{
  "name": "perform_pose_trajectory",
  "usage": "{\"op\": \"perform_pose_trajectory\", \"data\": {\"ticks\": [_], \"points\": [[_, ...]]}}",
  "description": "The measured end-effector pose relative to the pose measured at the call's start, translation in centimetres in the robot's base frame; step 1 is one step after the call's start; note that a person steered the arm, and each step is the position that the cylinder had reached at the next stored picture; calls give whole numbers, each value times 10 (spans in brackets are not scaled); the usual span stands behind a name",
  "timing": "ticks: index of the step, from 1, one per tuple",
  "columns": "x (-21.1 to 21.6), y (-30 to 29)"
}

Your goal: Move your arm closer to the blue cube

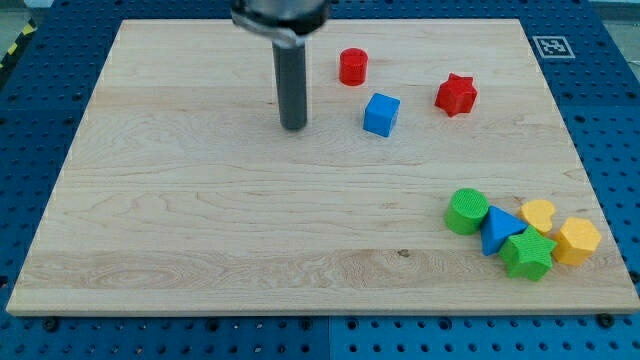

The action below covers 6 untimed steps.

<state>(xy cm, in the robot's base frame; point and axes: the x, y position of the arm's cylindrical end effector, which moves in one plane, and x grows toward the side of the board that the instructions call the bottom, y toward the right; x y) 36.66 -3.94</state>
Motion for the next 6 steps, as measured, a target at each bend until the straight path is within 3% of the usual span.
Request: {"op": "perform_pose_trajectory", "data": {"ticks": [2, 6], "points": [[-20, 22], [25, 118]]}}
